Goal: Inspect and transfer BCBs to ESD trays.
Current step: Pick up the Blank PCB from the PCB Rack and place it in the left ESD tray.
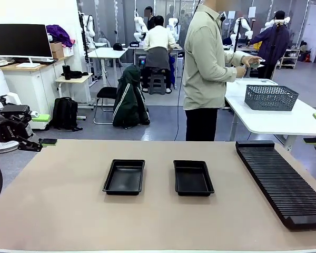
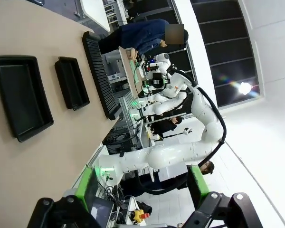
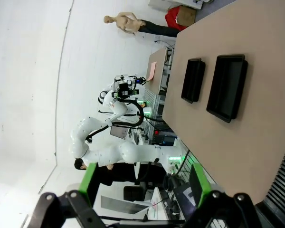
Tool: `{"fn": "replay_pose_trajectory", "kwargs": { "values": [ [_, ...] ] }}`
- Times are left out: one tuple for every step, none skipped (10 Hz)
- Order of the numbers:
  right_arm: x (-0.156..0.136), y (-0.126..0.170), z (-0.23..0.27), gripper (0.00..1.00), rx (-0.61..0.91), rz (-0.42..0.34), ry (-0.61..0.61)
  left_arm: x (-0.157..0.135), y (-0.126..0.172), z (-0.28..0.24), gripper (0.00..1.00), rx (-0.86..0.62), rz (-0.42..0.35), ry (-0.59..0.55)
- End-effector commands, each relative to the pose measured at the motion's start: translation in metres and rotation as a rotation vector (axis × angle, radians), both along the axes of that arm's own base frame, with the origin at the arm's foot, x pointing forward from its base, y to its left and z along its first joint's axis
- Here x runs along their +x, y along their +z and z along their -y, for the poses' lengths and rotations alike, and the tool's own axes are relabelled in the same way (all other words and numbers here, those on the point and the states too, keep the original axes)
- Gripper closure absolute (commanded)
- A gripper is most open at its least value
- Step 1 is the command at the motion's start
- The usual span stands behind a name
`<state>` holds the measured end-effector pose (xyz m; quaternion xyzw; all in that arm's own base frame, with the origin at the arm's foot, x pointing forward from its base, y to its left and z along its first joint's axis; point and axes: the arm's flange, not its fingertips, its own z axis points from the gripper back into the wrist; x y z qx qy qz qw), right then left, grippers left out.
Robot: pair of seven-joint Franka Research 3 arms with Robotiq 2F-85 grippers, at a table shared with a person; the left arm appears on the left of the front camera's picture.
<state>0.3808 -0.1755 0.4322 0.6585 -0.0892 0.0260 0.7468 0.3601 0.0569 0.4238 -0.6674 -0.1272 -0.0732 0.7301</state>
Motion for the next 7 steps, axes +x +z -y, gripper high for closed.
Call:
{"fn": "replay_pose_trajectory", "kwargs": {
  "values": [
    [-0.0075,-0.0023,-0.0064,0.00,-0.016,0.017,-0.019,-0.0016,0.0079,-0.0021,0.00,-0.017,-0.043,0.024],
    [-0.0085,-0.0019,-0.0061,0.00,-0.010,0.015,-0.025,-0.0015,0.0095,-0.0031,0.00,-0.021,-0.053,0.030],
    [-0.0094,-0.0017,-0.0059,0.00,-0.001,0.013,-0.029,-0.0011,0.0109,-0.0041,0.00,-0.008,-0.051,0.031],
    [-0.0035,-0.0012,-0.0029,0.00,-0.001,0.000,-0.007,0.0008,0.0016,-0.0013,0.00,-0.005,-0.039,0.008],
    [-0.0035,-0.0012,-0.0029,0.00,-0.001,0.000,-0.007,0.0008,0.0016,-0.0013,0.00,-0.005,-0.039,0.008],
    [-0.0035,-0.0012,-0.0029,0.00,-0.001,0.000,-0.007,0.0008,0.0016,-0.0013,0.00,-0.005,-0.039,0.008],
    [-0.0035,-0.0012,-0.0029,0.00,-0.001,0.000,-0.007,0.0015,0.0020,-0.0025,0.00,-0.006,-0.051,0.012]
  ]
}}
